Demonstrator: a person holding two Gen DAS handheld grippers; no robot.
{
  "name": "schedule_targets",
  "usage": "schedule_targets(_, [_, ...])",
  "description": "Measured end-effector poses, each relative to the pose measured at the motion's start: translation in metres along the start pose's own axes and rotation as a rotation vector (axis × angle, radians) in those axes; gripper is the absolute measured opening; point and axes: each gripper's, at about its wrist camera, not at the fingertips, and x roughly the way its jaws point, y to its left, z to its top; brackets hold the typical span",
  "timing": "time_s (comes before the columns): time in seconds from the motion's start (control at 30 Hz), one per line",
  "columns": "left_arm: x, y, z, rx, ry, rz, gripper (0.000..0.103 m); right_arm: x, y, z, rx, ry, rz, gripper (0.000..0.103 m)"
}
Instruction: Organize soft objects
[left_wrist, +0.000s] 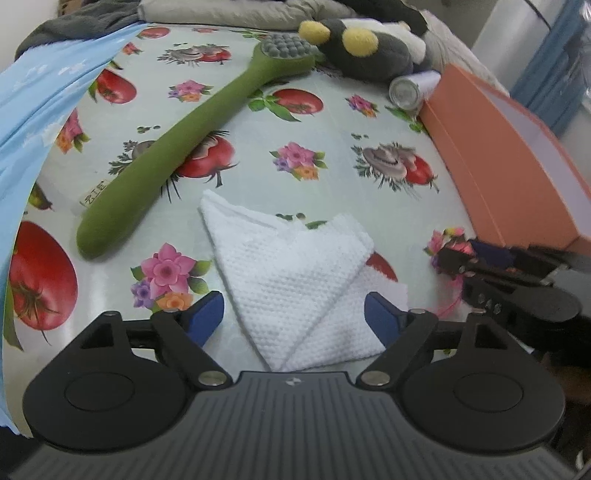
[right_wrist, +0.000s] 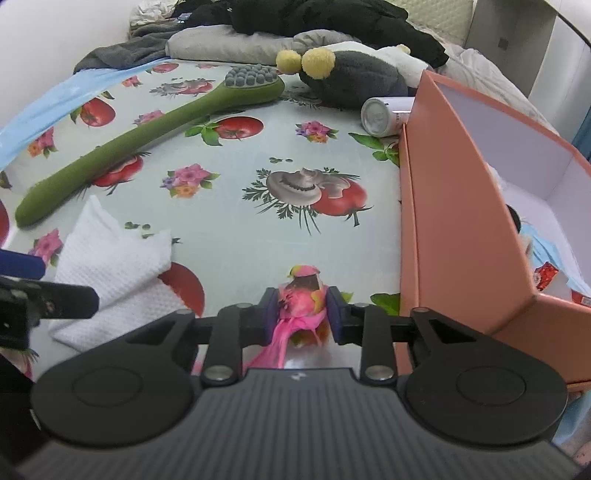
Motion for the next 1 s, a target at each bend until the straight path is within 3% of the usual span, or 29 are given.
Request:
schedule_targets(0.2, [0.006,-0.012,0.001,0.069,0.017,0.061,0.096,-0.011,-0.003,-0.006,0.012,-0.003,0.008,0.032])
schedule_targets(0.43, [0.008,-0.039,-0.006,0.33,-0.001,0.069,0.097,-0.019,-0.008,-0.015,0.036,0.008,0.032,0.032])
schedule_targets(0.57, [0.017,-0.048,-0.01,0.393,0.012,0.087,0.097,-0.025,-0.012,-0.02,0.057,0.009,0.043,0.032])
schedule_targets(0.83, [0.029,-0.042,-0.011,0.348,0.048,0.062,0.096,-0.025,-0.02,-0.027,0.088,0.022,0.051,0.032])
schedule_targets(1.0, [0.028,-0.041,-0.011,0.327,0.055,0.046,0.088,-0.024,-0.022,-0.029,0.1,0.021,0.057,0.032])
